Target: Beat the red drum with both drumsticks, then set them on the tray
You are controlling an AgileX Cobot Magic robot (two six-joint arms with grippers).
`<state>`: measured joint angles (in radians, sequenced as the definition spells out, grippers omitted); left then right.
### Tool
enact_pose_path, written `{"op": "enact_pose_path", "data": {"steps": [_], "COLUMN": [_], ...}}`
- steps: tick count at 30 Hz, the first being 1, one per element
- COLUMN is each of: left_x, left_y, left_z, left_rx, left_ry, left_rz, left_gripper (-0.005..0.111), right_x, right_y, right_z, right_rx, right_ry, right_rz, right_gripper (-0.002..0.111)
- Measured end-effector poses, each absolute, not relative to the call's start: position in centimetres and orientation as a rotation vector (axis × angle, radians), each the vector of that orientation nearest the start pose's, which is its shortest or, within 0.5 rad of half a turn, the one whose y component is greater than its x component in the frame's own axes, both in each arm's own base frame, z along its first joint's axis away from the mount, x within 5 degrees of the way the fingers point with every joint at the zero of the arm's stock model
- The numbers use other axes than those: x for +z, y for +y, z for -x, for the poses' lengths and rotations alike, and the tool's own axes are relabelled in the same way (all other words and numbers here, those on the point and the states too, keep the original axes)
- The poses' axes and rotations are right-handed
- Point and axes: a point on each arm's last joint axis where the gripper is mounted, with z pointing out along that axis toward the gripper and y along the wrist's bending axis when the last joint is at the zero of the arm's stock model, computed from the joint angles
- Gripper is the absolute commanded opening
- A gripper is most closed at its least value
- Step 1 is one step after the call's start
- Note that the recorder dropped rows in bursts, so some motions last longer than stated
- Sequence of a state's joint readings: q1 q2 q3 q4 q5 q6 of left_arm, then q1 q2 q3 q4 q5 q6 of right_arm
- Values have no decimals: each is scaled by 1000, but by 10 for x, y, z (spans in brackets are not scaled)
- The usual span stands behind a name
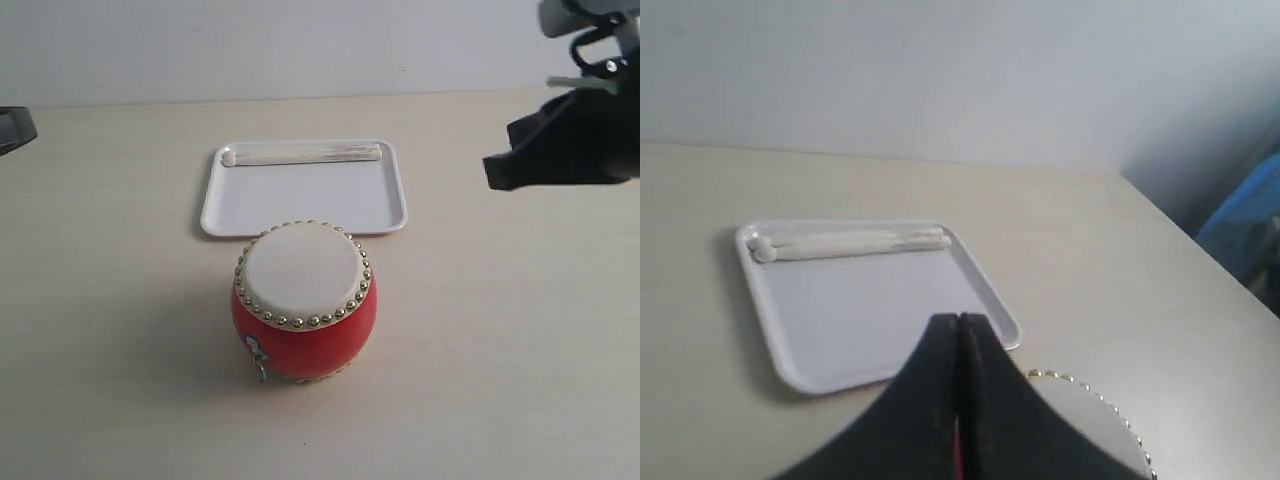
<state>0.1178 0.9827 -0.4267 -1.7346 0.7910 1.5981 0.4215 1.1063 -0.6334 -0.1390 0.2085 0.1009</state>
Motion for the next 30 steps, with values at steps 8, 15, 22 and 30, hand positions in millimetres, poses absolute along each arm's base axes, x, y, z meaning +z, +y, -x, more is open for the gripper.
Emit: {"op": "enact_pose_path", "data": {"steps": [8, 15, 22, 30], "left_x": [264, 258, 254, 254], "left_y": [-38, -35, -35, -34], "left_z": [-97, -52, -43, -43], "left_rx": [-596, -542, -528, -527], "left_ry": [1638, 1401, 1345, 1346], "left_rz": [-118, -48, -45, -43], "left_gripper": [0, 0, 0, 0], "right_x": [259, 259, 259, 259], "right_y": [66, 60, 61, 61], "right_z": [-148, -134, -134, -135], "right_rx": [313, 341, 382, 388], "right_ry": [1900, 1837, 1846, 1846], "right_rz": [360, 331, 277, 270], "right_gripper": [0, 0, 0, 0]}}
